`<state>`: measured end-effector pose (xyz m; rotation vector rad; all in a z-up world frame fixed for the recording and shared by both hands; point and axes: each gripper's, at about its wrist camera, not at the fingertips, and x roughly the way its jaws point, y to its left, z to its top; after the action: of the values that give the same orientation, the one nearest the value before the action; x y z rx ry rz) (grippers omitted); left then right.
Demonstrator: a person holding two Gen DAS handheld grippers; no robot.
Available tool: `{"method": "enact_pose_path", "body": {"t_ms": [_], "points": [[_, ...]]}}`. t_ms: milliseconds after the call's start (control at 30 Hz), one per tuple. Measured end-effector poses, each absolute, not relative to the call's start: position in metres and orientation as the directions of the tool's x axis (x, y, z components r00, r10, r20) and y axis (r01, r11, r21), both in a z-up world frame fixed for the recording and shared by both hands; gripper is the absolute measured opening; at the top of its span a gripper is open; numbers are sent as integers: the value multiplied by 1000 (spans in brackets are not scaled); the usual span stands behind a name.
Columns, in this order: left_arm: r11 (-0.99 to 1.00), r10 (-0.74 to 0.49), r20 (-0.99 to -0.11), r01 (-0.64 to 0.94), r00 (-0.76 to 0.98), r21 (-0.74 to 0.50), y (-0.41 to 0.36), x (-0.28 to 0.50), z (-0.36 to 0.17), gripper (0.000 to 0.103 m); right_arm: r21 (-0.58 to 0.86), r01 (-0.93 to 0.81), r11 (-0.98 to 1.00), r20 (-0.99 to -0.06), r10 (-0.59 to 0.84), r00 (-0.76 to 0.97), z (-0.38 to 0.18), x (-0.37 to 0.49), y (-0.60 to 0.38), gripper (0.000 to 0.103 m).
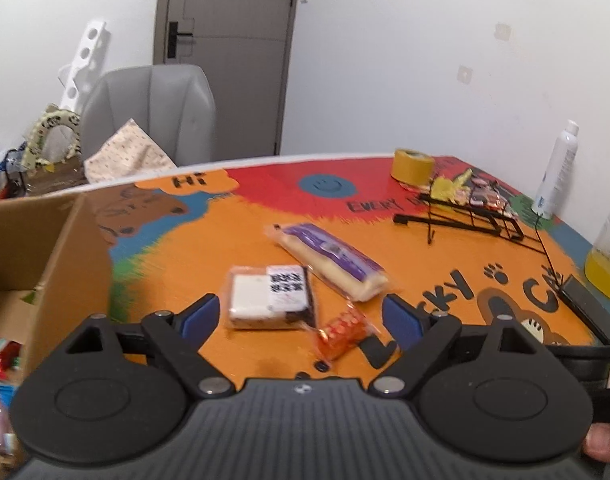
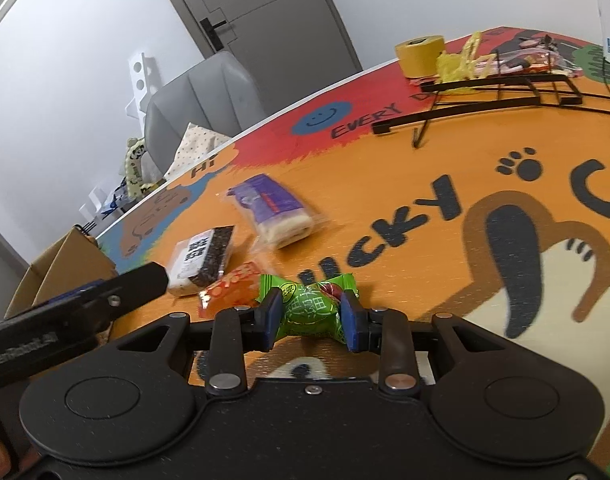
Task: Organize snacks
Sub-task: 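Grasp the small orange candy pack with the left tool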
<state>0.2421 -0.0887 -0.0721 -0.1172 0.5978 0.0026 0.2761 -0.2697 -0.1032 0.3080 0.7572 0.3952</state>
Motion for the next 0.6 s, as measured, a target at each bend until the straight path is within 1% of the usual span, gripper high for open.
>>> {"method": "enact_pose_path", "body": {"t_ms": [100,167,267,400,600], "points": [[992,-53,-575,-22,817,-122,-93,248,-78,80,410,-223,884,-598,445,667,-104,277,-278,30],[992,-65,-583,-10,810,-124,-97,253,-82,73,413,-217,884,-596,443,670,-105,278,-282,30],[992,-73,-596,-1,800,-123,-101,260,-88,67,420,-219,881,-591,448,670,-107,279,-286,31],[993,-79,-610,6,789,-121,-105,269,-94,65,420,-231,878,-587,457,668,-109,280,-287,31],[992,-97,-632,24,769,-123,-111,280,-105,57,421,-242,874,-585,465,664,-110,281,-288,32]]}}
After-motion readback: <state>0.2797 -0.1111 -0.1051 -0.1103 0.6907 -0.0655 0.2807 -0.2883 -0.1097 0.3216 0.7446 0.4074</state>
